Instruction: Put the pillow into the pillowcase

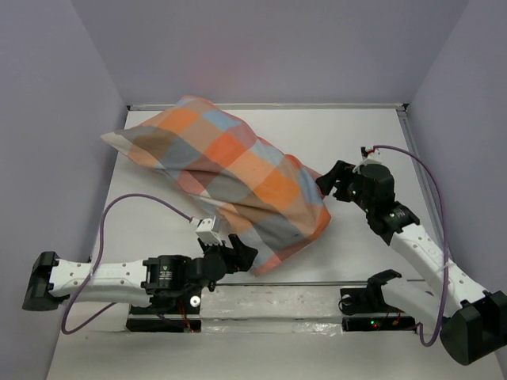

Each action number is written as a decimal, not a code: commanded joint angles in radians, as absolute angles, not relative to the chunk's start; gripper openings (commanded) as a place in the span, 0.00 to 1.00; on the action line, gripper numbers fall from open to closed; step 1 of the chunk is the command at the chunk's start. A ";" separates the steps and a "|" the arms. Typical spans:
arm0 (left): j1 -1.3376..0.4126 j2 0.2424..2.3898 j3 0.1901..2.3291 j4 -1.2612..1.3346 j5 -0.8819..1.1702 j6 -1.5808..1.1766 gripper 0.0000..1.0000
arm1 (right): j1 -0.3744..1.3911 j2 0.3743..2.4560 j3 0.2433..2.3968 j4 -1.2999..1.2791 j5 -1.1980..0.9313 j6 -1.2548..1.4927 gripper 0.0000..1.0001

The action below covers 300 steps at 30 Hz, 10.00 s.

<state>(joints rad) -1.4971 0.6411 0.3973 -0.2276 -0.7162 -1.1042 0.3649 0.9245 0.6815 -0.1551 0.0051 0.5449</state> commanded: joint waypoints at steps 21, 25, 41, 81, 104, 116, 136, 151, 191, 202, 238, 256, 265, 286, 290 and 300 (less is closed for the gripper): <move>-1.489 0.710 0.187 0.281 -0.486 -1.035 0.00 | 0.068 1.107 0.581 0.095 -0.291 0.638 0.80; -1.499 0.698 0.169 0.290 -0.399 -1.049 0.00 | 0.067 1.203 0.592 0.216 -0.402 0.656 0.65; -1.499 0.588 0.135 0.311 -0.118 -1.014 0.00 | 0.058 1.345 0.618 0.308 -0.264 0.637 0.52; -0.969 0.816 0.204 0.742 -0.045 -0.792 0.00 | 0.149 1.643 1.141 0.078 0.072 0.382 0.00; -1.166 1.268 0.159 1.196 0.075 -0.861 0.36 | 0.104 1.796 1.588 0.065 0.322 0.150 0.00; -1.132 1.048 0.607 0.538 -0.232 -0.442 0.99 | 0.095 1.599 1.485 -0.023 0.332 0.228 0.85; -0.031 0.879 0.505 0.453 -0.239 -0.709 0.99 | 0.104 0.640 0.454 -0.188 -0.135 0.634 0.87; 0.138 1.236 0.465 0.854 -0.005 -0.862 0.99 | 0.104 0.586 0.226 -0.206 -0.411 0.753 0.86; 0.338 0.451 0.501 0.256 0.069 -0.715 0.99 | 0.104 0.518 0.779 -0.373 0.085 0.522 0.90; -0.191 0.938 0.793 0.181 -0.109 -0.424 0.99 | 0.104 1.236 0.934 -0.176 -0.185 0.466 0.94; -0.858 1.396 1.190 -0.008 -0.583 -0.110 0.99 | 0.491 0.845 0.443 0.085 -0.098 0.712 0.66; -0.549 1.451 1.151 0.071 -0.327 -0.193 0.99 | 0.472 1.032 0.357 0.403 -0.226 0.818 0.32; -0.486 1.480 1.115 0.127 -0.284 -0.245 0.99 | 0.472 1.025 0.333 0.397 -0.078 0.795 0.00; -0.311 1.451 1.026 0.250 -0.177 -0.405 0.99 | 0.463 0.627 0.395 -0.275 0.510 0.787 0.00; -0.311 1.398 1.058 0.209 -0.179 -0.394 0.99 | 0.378 0.849 0.547 -0.242 0.640 0.738 0.00; -0.135 1.309 1.016 0.133 -0.140 -0.359 0.99 | -0.210 1.166 0.853 -0.107 0.159 0.742 0.12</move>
<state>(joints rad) -0.2008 1.3521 1.0470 0.1482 -0.1822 -0.3645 -0.0978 1.0920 0.7433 -0.1905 0.3210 0.7376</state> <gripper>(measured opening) 0.989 0.009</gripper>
